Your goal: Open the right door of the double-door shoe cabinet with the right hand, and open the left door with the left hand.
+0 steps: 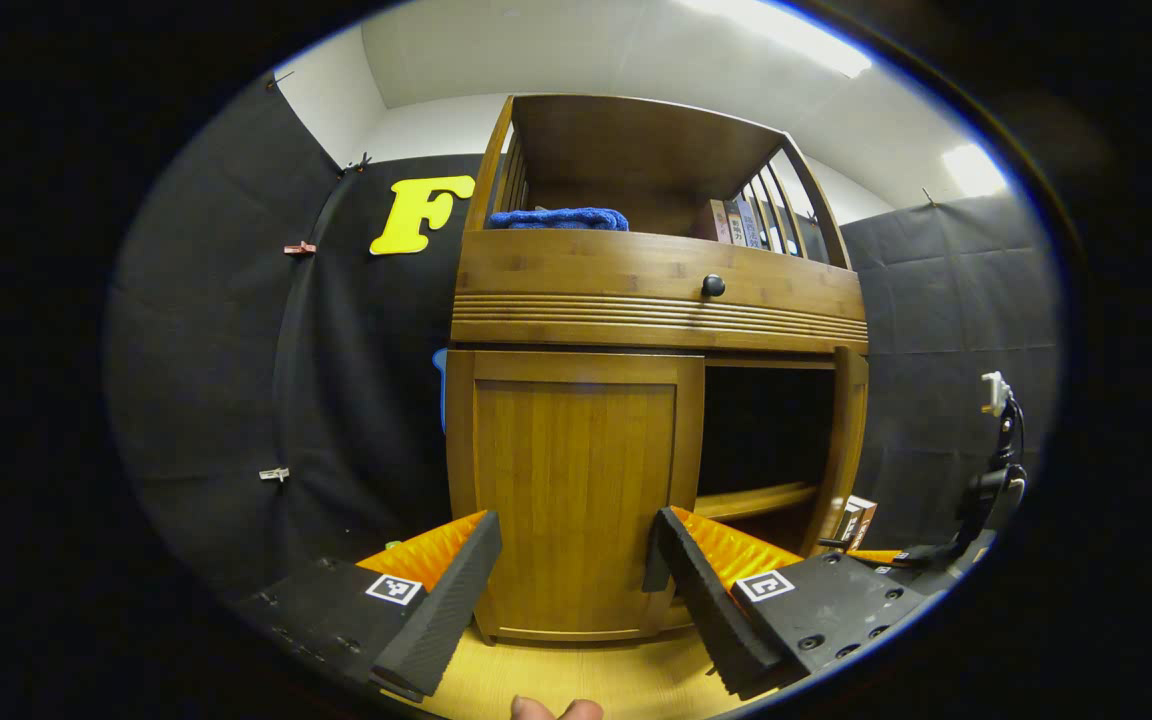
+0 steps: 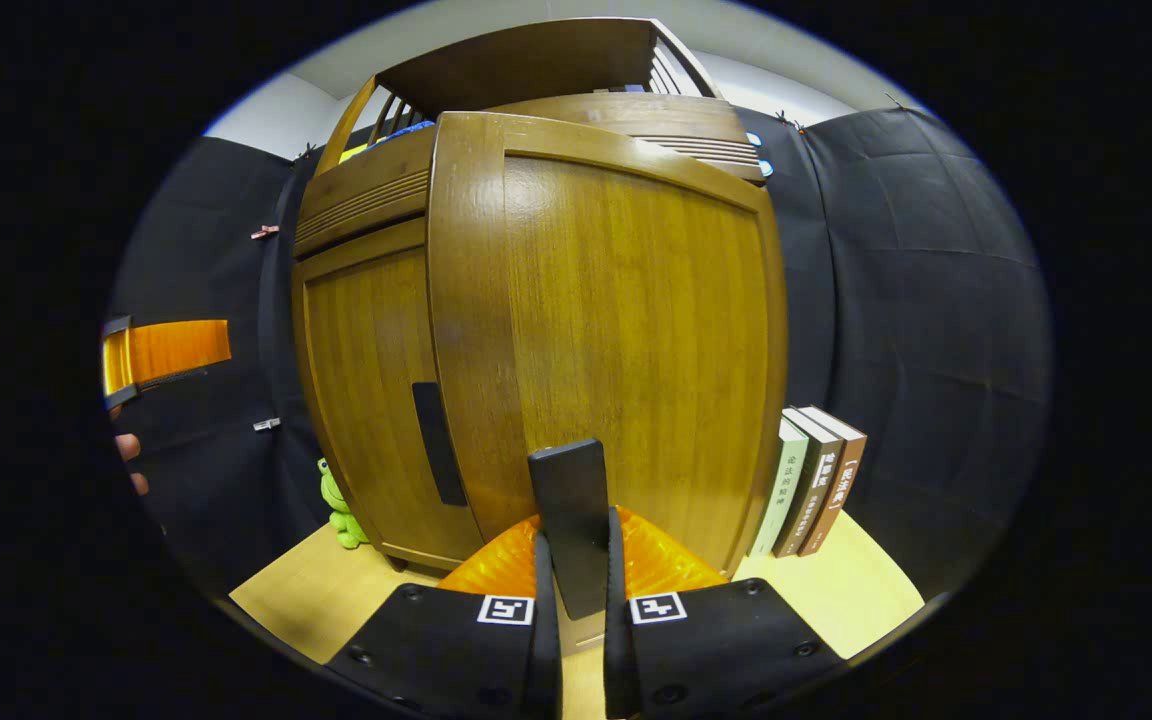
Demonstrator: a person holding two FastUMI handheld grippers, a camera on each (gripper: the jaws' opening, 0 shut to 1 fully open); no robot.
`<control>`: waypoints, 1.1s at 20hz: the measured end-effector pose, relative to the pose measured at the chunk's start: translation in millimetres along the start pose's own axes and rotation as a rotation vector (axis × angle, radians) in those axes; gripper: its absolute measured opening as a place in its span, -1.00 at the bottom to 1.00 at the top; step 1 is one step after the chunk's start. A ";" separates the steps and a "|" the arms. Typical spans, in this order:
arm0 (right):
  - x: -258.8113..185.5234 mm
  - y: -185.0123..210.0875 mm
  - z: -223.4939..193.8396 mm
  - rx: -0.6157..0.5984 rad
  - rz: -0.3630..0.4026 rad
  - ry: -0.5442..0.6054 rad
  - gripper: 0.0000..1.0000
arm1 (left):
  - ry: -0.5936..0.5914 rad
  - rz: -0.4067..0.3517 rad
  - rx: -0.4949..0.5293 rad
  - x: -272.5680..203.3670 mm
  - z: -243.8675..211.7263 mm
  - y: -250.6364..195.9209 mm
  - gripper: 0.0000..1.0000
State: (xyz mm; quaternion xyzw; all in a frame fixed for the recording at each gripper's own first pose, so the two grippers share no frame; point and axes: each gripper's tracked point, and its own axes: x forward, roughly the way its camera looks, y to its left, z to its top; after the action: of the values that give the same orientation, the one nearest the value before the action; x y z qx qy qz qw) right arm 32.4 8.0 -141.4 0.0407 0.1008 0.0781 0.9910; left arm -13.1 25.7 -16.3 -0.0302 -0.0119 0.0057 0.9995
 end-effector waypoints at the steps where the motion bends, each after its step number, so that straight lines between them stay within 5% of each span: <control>1: -9.2 -7.7 0.8 0.005 0.002 -0.002 -0.60 | -0.002 0.007 0.001 -1.9 1.4 -4.2 0.96; 8: -59.7 -77.4 5.1 0.015 -0.027 0.002 -0.62 | -0.003 0.046 0.004 -10.7 -0.4 -46.0 0.96; 9: -64.4 -85.9 7.3 0.020 -0.023 0.001 -0.74 | 0.000 0.049 0.004 -11.6 -0.5 -52.1 1.00; 22: -93.5 -182.1 22.6 -0.045 -0.042 0.007 -0.73 | 0.020 0.047 0.015 -11.0 -4.7 -124.6 0.96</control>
State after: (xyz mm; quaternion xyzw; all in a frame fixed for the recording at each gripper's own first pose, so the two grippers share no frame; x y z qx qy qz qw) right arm -26.7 -187.9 -118.9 0.0163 0.1032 0.0594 0.9927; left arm -22.8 -99.1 -13.7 -0.0229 -0.0010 0.0288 0.9993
